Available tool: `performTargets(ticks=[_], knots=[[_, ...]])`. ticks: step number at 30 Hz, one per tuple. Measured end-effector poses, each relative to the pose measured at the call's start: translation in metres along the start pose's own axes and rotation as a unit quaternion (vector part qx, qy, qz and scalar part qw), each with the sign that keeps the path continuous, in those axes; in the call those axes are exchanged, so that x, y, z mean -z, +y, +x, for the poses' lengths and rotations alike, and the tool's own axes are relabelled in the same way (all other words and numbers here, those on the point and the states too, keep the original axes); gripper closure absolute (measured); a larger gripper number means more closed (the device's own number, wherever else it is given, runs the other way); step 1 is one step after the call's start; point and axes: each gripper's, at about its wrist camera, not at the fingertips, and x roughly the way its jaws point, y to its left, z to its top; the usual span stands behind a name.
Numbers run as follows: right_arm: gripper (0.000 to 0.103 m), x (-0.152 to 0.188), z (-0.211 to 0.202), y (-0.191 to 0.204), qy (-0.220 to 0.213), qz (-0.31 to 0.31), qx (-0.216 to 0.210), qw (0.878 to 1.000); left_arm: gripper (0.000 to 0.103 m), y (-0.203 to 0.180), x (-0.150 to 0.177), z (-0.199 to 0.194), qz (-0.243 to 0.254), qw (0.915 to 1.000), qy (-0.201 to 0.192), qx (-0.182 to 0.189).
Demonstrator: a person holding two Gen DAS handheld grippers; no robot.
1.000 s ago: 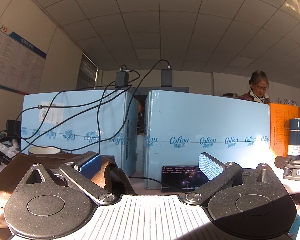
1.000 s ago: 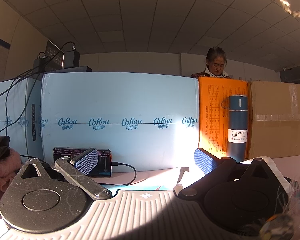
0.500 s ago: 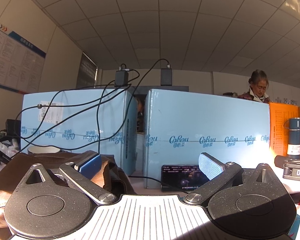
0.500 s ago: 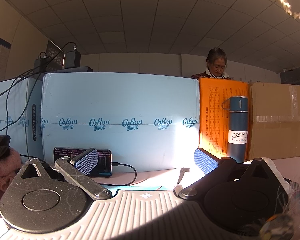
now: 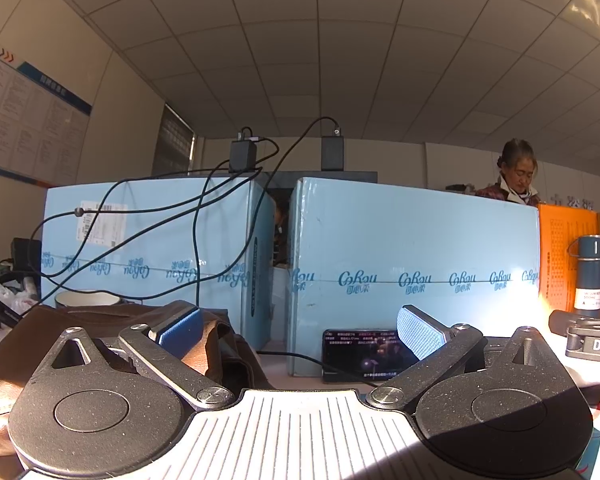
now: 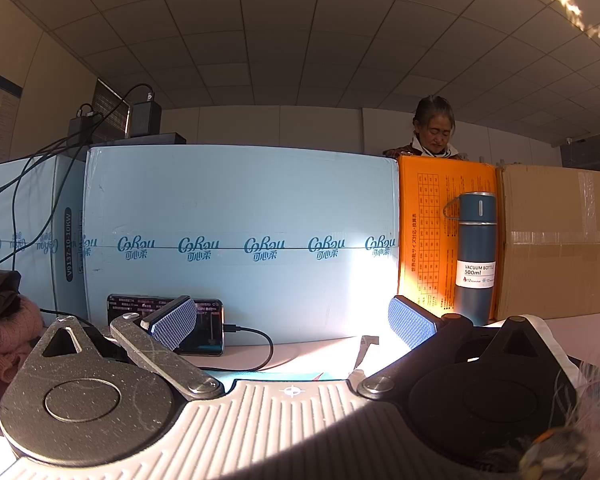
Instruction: Fold clothes
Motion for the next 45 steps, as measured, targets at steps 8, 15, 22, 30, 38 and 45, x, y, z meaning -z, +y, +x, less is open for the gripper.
performTargets(ticks=[8, 15, 22, 30, 38, 45], knots=[[0.000, 0.000, 0.000, 0.000, 0.000, 0.000, 0.000, 1.000, 0.000, 0.000, 0.000, 0.000, 0.000, 1.0000, 0.000, 0.000], [0.000, 0.000, 0.000, 0.000, 0.000, 0.000, -0.001, 1.000, 0.000, -0.001, 0.000, -0.001, 0.002, 1.0000, -0.003, -0.002], [0.000, 0.000, -0.003, 0.002, -0.004, -0.006, -0.014, 1.000, 0.000, -0.006, -0.001, -0.007, 0.019, 0.9996, -0.020, -0.010], [0.000, -0.001, -0.005, 0.003, -0.010, -0.007, -0.033, 0.999, 0.000, -0.010, -0.002, -0.013, 0.034, 0.9985, -0.039, -0.019], [0.000, -0.001, -0.010, 0.000, -0.024, -0.001, -0.034, 0.999, 0.000, -0.015, -0.002, -0.013, 0.048, 0.9978, -0.041, -0.019], [0.000, -0.002, -0.018, -0.003, -0.039, 0.003, 0.000, 0.999, 0.000, -0.012, -0.001, -0.011, 0.039, 0.9985, -0.034, -0.018]])
